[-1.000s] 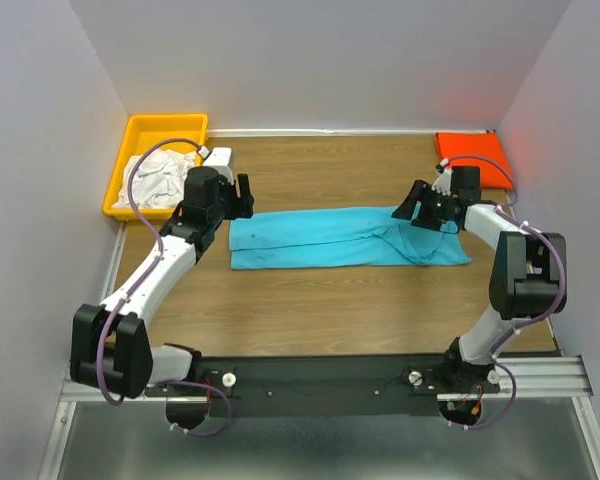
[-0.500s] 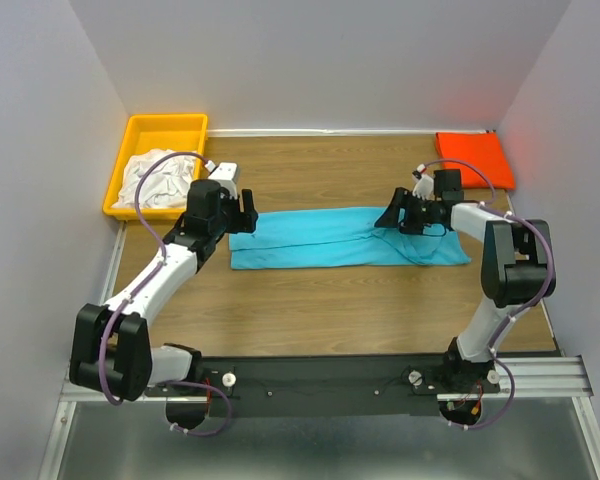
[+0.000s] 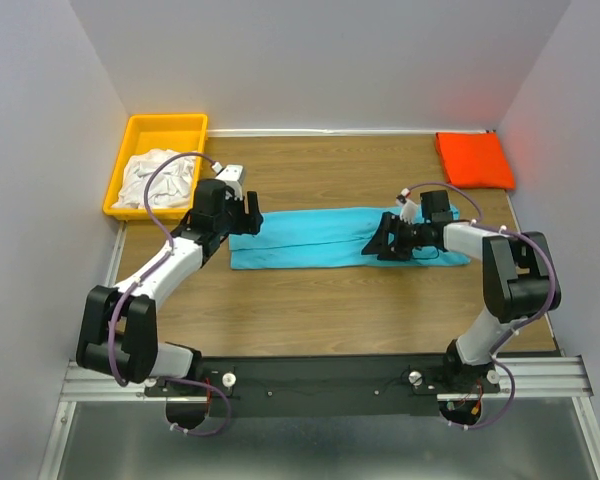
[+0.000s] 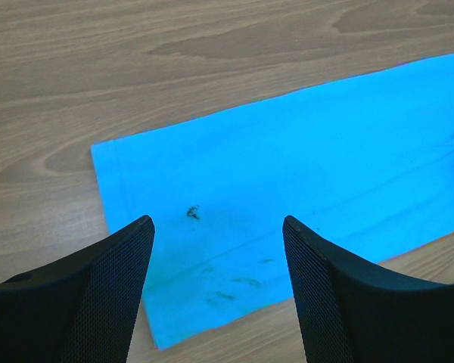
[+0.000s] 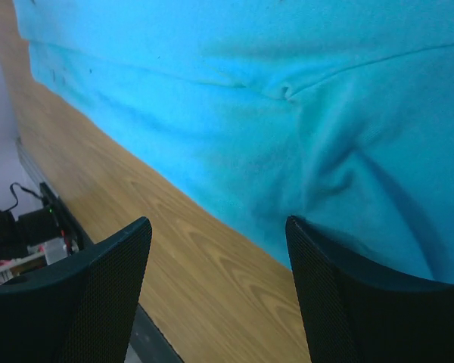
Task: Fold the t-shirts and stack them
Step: Fold the tshirt
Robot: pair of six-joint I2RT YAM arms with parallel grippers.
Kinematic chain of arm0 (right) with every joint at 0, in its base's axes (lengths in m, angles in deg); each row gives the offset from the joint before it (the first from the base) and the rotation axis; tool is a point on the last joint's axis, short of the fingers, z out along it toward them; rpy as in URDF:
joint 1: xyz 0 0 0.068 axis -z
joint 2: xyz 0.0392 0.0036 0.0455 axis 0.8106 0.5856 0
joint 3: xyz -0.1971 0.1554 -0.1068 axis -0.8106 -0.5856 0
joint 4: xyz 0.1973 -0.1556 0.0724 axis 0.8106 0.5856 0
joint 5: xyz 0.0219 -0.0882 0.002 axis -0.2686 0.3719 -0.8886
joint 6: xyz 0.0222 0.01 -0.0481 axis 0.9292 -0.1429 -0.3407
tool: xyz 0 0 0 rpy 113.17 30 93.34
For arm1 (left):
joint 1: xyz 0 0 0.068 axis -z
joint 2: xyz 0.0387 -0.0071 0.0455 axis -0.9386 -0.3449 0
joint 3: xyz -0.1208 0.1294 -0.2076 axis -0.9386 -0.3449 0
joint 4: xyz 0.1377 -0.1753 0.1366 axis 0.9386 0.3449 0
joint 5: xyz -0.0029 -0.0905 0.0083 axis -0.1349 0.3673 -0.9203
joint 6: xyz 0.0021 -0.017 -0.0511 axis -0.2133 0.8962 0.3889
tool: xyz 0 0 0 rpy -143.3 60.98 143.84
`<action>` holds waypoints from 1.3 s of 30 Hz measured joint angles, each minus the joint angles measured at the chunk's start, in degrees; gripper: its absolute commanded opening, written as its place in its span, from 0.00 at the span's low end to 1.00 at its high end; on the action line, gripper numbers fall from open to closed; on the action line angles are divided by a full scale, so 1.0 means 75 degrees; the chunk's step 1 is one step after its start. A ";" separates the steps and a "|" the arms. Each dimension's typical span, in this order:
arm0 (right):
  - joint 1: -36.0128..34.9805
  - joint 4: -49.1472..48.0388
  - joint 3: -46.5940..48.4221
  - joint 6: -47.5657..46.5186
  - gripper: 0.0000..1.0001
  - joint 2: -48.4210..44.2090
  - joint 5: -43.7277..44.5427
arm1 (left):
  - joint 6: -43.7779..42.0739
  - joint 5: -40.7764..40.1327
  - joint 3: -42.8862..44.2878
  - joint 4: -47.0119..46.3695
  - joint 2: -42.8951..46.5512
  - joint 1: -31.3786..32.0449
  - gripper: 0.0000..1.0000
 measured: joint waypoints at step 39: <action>-0.0172 0.0833 -0.0347 0.0930 0.50 -0.2841 0.4538 | 0.0583 -0.0536 0.0055 0.1451 -0.1005 -0.1553 0.76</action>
